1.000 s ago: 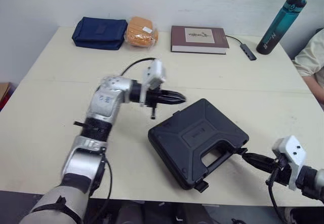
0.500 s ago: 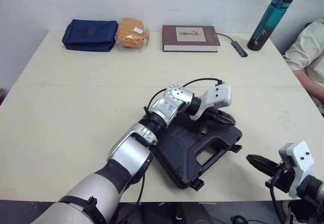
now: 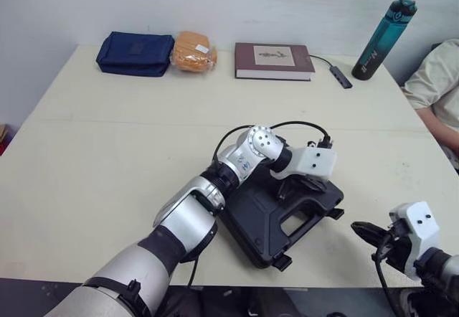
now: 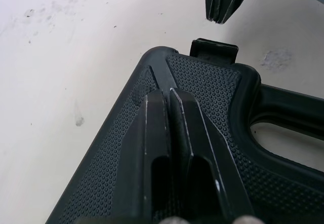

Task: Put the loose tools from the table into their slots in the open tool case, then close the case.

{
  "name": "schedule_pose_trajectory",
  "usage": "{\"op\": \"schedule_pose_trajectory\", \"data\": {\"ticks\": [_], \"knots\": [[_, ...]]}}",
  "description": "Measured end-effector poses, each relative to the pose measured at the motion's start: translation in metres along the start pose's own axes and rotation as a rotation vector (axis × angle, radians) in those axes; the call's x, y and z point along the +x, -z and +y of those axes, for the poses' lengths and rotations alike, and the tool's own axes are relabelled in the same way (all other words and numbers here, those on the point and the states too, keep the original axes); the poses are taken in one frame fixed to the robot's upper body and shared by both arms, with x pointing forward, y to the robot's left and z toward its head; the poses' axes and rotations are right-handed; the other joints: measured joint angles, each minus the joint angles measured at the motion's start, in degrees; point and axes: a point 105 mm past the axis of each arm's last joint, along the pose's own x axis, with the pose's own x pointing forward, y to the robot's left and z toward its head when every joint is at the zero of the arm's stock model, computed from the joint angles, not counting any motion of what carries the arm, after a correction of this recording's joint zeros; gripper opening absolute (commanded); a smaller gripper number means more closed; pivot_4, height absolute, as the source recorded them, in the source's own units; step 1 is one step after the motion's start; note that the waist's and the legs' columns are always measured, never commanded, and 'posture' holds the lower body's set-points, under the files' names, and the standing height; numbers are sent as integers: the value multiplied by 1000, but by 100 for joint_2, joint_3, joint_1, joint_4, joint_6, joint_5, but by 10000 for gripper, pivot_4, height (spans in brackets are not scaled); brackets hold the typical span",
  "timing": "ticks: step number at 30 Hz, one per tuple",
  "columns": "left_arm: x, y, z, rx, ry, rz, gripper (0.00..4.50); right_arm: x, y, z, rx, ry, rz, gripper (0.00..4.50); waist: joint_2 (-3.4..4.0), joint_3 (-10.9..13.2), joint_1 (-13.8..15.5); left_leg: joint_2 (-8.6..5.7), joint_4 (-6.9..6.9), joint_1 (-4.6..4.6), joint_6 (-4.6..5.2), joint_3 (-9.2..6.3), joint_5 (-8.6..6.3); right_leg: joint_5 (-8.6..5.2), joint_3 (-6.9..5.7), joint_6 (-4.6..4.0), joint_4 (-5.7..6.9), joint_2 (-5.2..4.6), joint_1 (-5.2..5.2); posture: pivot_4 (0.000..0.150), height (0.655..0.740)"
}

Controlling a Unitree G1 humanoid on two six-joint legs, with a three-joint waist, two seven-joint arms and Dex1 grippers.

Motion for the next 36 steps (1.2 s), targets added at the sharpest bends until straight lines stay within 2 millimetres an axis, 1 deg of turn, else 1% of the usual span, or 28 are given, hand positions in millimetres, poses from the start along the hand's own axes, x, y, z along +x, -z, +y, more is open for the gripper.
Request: {"op": "schedule_pose_trajectory", "data": {"ticks": [8, 13, 20, 27, 36], "knots": [[0, 0, 0, -4, -2, -2, 1283, 20, 0, 0, 4, -35, 4, 0, 1, -3, 2, 0, 0, -1, 0, -1, 0, 0, -1, 0, 0, -2, 0, 1500, 7400], [-1, 2, -1, -6, 0, -2, 1283, 28, -15, 4, -14, -67, -46, 0, 1, -4, 1, 1, 0, -1, 0, -2, 0, 0, -2, 0, 0, -1, 0, 1500, 7400], [-2, 3, -1, 6, -4, -3, 1283, 32, -22, 6, 19, -95, -50, 0, 2, -5, -34, 6, 0, 1, -2, -1, 1, 0, -1, 0, 4, 0, -1, 1500, 7400], [-1, 2, -2, 10, -1, -5, 1283, 33, -24, 6, 15, -111, -43, 0, 4, -6, -52, 7, -3, 2, -2, -1, 1, 0, 2, -1, 5, 4, -2, 1500, 7400], [1, 4, -5, 30, 3, -2, 1283, 35, -26, 7, 66, -143, -38, 0, 3, -7, -87, 9, -10, 1, -3, -2, 1, -2, 5, -4, 10, 7, -1, 1500, 7400]]}}
